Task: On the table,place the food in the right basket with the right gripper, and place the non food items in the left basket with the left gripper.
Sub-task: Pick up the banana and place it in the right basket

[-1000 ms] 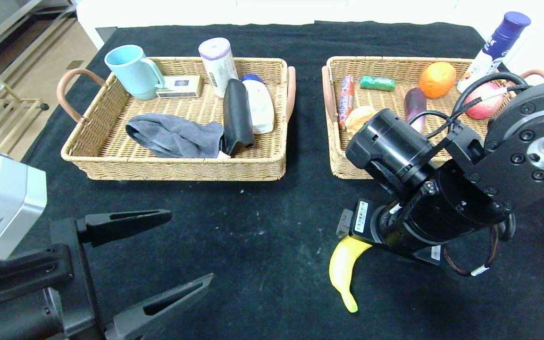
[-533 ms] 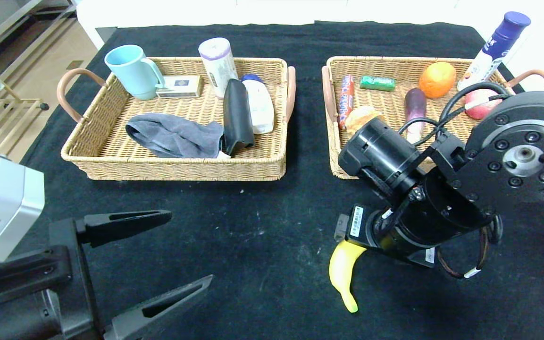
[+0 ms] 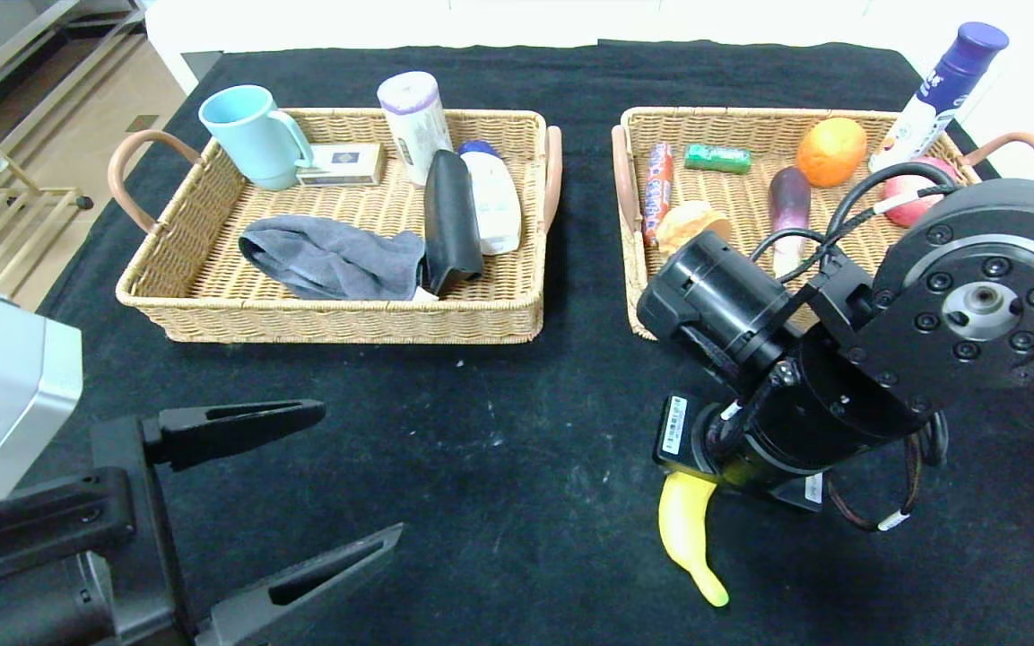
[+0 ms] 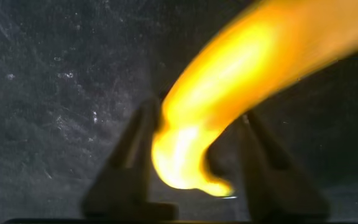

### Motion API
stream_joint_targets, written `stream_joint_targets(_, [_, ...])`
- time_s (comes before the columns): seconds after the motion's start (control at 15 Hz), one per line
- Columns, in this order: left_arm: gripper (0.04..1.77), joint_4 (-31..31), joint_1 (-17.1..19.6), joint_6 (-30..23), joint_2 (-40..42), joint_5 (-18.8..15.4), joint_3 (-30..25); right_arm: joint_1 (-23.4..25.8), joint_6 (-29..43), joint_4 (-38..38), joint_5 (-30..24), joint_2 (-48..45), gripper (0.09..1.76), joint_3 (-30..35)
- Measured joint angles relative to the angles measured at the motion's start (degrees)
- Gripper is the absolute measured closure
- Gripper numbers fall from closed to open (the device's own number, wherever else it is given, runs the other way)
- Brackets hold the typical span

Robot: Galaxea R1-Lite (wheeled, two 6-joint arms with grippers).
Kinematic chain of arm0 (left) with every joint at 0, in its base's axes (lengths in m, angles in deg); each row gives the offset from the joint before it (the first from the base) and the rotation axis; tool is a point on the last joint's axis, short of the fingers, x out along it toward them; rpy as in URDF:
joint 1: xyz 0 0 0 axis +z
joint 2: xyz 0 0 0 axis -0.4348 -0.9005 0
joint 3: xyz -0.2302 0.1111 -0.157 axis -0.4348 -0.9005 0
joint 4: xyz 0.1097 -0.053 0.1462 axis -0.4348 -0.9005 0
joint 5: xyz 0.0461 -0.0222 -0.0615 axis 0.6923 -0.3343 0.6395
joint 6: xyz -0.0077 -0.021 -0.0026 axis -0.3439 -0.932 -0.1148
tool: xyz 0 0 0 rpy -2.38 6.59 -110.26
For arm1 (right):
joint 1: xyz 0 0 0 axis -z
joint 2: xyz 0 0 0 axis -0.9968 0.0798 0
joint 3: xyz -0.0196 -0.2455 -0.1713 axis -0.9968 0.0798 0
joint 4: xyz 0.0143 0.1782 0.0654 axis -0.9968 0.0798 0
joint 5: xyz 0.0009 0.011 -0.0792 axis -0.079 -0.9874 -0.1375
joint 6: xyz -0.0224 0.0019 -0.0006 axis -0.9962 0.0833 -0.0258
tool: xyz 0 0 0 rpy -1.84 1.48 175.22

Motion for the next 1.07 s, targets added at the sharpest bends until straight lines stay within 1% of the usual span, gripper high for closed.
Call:
stream_joint_targets(0.13, [0.09,0.00,-0.05,0.00,0.00,0.00,0.00,0.07,0.07,0.00,0.02,0.02,1.19,0.00])
stream_joint_targets(0.6, [0.09,0.10,-1.27,0.33,-0.04,0.00,-0.57,-0.02,0.00,0.00,0.00,0.07,1.19,0.04])
stream_joint_targets(1.07, [0.09,0.10,-1.40,0.40,-0.23,0.05,-0.74,-0.74,-0.24,1.01,0.20,-0.50,1.19,0.13])
